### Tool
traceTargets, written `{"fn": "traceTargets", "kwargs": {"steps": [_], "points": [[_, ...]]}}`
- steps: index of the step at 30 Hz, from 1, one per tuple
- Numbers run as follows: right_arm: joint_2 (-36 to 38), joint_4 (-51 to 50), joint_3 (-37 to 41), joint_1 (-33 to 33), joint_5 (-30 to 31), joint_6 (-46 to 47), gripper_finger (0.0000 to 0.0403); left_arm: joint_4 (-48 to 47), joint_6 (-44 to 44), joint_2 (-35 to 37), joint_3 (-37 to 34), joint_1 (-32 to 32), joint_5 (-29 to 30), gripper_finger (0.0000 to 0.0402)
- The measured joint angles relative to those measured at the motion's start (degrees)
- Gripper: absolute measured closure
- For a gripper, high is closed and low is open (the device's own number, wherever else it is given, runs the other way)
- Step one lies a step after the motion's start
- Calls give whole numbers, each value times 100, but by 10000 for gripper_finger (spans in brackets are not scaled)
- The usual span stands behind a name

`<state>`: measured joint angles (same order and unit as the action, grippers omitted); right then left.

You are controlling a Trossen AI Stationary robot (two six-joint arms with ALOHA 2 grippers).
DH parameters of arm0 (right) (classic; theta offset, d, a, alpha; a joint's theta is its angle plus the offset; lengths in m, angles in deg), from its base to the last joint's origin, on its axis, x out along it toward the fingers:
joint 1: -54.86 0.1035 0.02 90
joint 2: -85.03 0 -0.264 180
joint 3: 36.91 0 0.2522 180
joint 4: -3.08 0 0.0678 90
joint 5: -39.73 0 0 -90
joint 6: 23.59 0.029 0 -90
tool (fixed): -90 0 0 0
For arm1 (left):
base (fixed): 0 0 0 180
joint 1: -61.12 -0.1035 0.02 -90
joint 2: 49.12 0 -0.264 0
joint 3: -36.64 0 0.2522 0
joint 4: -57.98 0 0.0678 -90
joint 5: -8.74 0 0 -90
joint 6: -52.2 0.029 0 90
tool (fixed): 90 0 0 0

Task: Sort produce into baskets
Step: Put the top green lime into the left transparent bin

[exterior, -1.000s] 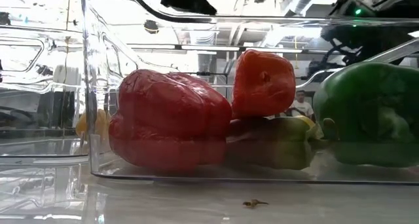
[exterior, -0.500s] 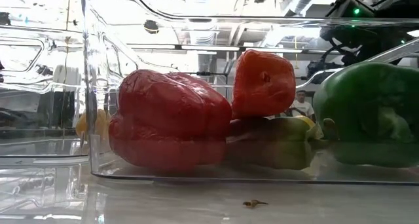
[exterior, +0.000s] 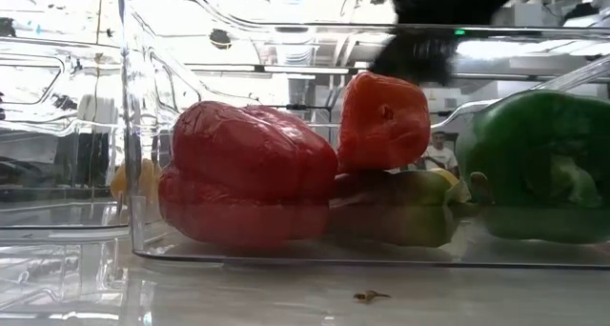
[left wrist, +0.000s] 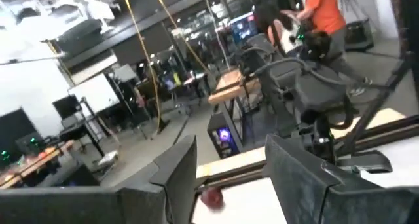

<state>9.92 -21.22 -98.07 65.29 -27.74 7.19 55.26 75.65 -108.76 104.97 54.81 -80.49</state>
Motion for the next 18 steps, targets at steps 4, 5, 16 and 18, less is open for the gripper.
{"fn": "traceTargets", "kwargs": {"steps": [4, 5, 16, 18], "points": [[-987, 527, -868, 1, -193, -713, 184, 748, 3, 411, -723, 145, 222, 233], [-1247, 552, -1149, -8, -280, -903, 184, 883, -21, 544, -889, 160, 345, 233], [-3595, 575, -4085, -215, -1471, -2758, 184, -381, -704, 1818, -1245, 184, 742, 233], [-3897, 598, -4482, -286, -1781, -2925, 184, -599, -916, 1965, -1248, 184, 722, 233]]}}
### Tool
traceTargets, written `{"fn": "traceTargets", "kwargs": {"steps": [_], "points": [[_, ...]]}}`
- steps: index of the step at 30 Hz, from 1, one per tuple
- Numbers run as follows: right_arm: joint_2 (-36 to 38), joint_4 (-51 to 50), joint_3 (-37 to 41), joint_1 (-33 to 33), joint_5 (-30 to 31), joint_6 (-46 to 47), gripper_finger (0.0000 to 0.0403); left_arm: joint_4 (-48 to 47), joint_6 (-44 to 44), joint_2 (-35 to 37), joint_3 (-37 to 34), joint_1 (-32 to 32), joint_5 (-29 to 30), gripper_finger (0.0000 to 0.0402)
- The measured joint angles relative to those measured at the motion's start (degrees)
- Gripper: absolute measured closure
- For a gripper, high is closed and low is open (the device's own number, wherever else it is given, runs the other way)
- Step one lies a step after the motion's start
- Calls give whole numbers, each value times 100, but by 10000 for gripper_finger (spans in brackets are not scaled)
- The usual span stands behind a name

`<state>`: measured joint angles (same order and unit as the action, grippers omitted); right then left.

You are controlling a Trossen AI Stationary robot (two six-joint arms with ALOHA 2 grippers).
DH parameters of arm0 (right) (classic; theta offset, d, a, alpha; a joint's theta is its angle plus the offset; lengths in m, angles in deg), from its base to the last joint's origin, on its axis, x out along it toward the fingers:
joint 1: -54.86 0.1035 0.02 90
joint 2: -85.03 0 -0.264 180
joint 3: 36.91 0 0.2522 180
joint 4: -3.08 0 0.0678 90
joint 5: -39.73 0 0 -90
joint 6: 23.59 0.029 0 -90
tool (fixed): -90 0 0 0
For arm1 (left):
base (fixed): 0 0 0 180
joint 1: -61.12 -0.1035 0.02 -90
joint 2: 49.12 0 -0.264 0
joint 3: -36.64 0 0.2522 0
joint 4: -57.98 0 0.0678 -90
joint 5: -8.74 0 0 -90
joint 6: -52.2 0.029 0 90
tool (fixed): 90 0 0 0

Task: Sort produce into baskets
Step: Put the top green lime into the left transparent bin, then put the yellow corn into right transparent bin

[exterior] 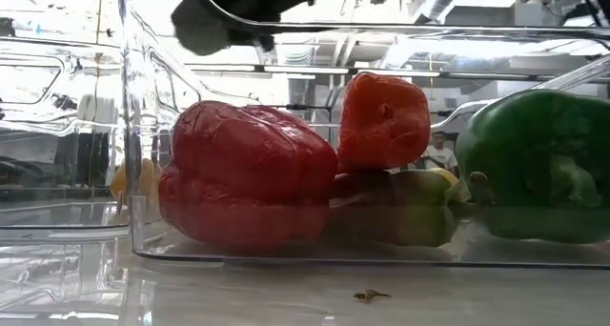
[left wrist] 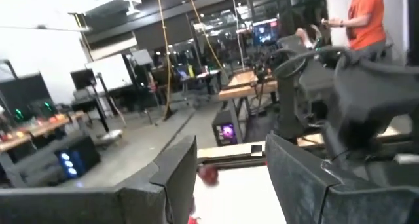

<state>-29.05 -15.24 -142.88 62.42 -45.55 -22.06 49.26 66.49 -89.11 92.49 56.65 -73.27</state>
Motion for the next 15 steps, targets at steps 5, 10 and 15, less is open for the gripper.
{"fn": "traceTargets", "kwargs": {"steps": [5, 10, 15], "points": [[-617, -12, -662, -181, -664, -208, 179, -272, -404, 117, 2, 0, -10, 233], [-830, -41, -883, -281, -965, -325, 138, -357, -548, 97, 0, 0, -19, 233], [-685, -330, -897, -314, -969, -335, 99, -446, -588, 93, 0, 0, 1, 233]]}}
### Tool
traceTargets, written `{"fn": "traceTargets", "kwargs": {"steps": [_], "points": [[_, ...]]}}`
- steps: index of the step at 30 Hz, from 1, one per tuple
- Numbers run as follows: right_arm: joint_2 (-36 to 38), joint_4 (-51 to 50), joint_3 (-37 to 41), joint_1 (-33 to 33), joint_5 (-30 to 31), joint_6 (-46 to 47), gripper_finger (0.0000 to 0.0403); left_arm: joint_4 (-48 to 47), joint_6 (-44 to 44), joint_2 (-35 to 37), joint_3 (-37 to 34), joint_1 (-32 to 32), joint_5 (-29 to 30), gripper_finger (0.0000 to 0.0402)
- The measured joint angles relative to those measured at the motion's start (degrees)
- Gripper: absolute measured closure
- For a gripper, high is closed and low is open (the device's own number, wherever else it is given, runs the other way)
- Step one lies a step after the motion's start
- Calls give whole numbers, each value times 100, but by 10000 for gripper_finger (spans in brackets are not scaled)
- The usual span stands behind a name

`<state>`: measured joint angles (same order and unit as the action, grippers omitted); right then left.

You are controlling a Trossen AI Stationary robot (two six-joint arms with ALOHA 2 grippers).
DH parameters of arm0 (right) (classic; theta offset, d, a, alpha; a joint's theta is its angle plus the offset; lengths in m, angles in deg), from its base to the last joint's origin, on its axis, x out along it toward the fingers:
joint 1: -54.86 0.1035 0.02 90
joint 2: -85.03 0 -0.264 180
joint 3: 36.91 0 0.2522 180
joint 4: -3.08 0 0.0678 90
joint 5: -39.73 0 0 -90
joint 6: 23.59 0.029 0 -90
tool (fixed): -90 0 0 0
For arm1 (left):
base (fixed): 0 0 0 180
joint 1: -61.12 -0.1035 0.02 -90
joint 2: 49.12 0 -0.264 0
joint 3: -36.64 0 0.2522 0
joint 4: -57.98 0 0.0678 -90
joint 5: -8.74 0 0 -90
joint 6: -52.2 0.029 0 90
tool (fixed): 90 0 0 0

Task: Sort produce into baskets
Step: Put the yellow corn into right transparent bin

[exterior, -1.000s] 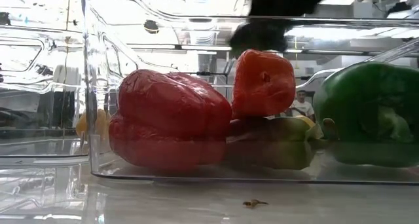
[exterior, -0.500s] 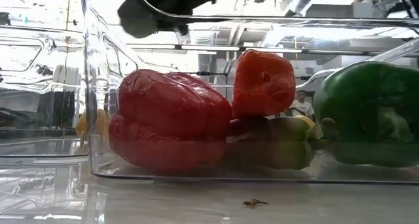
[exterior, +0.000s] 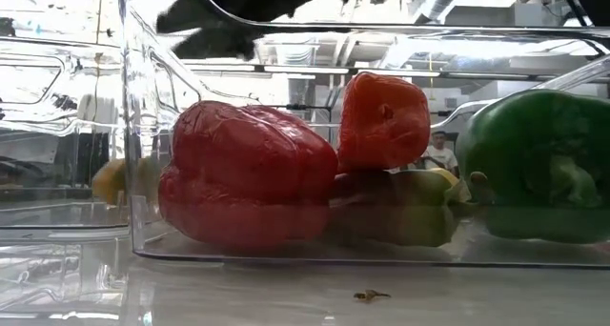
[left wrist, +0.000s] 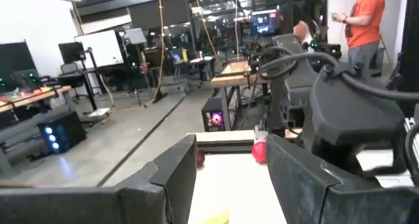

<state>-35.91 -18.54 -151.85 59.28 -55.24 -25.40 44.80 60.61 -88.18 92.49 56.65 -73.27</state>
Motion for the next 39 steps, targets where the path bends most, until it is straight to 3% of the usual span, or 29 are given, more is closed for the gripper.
{"fn": "traceTargets", "kwargs": {"steps": [4, 7, 13, 17, 22, 32, 39], "points": [[499, -1110, 179, -48, 1060, -153, 92, -63, -78, -4, 1, -1, -1, 233], [1101, -1308, 912, -131, 1833, 22, 98, -129, -76, -1, 2, 0, 9, 233], [2655, 207, 3603, -319, 3019, 673, 111, -120, -58, -4, 1, 0, 42, 233], [3232, 1351, 5042, -737, 3078, 1132, 112, -19, 7, -51, 2, 0, 92, 233], [3409, 1711, 5819, -1315, 3037, 1535, 112, 10, 16, -182, 2, -1, 215, 233], [2417, 1730, 6057, -2125, 2762, 1792, 112, 122, 212, -209, 2, 0, 488, 233], [2048, 1918, 6043, -2220, 2760, 1846, 114, -4, 254, -205, 2, -2, 527, 233]]}}
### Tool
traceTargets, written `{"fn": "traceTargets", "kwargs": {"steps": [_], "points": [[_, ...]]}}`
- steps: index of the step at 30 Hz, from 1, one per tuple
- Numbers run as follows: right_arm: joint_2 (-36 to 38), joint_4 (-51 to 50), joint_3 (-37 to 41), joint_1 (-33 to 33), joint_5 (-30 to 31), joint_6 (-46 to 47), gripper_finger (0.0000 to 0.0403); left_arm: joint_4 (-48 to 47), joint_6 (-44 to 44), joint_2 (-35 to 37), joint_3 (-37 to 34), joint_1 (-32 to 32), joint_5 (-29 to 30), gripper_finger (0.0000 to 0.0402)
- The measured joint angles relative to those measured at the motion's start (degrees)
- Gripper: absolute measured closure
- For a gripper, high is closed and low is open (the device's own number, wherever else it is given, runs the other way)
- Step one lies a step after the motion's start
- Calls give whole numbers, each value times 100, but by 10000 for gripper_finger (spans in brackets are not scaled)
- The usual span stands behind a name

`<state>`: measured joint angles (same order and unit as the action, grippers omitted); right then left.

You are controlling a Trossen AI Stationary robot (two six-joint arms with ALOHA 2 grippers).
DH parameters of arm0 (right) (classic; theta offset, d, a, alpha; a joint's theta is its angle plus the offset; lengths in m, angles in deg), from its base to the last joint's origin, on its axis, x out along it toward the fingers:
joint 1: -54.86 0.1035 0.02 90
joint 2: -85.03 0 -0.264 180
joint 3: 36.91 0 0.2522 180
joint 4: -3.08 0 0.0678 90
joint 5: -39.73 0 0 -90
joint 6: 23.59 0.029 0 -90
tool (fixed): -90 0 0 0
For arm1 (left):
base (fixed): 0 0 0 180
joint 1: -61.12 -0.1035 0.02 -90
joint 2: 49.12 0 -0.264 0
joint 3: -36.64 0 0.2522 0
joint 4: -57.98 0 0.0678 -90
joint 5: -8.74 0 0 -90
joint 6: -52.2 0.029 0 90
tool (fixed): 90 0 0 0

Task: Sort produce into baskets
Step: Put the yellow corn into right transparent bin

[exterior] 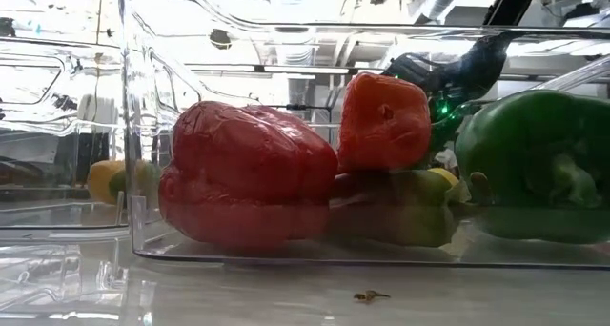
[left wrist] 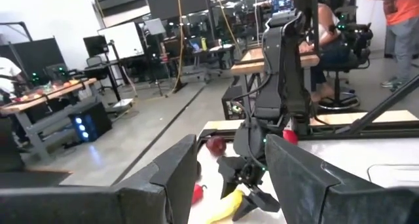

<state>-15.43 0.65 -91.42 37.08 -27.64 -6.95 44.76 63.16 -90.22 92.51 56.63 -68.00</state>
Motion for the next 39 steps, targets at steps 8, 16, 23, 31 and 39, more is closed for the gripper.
{"fn": "traceTargets", "kwargs": {"steps": [8, 16, 23, 31, 39], "points": [[60, -31, 4, 0, 22, -44, 178, -4, 37, 0, 0, -2, 9, 233], [246, -289, 4, 212, -282, 79, 228, -30, 37, 0, 0, -2, 36, 233], [1649, -708, -111, 1584, -1363, 424, 223, -112, 48, 0, 0, -4, 180, 233], [2428, -472, -249, 3557, -1373, 674, 199, -60, -15, 0, 0, -4, 247, 233], [1758, -360, -318, 4390, -879, 1309, 171, 58, -109, -26, 0, -4, 245, 233]]}}
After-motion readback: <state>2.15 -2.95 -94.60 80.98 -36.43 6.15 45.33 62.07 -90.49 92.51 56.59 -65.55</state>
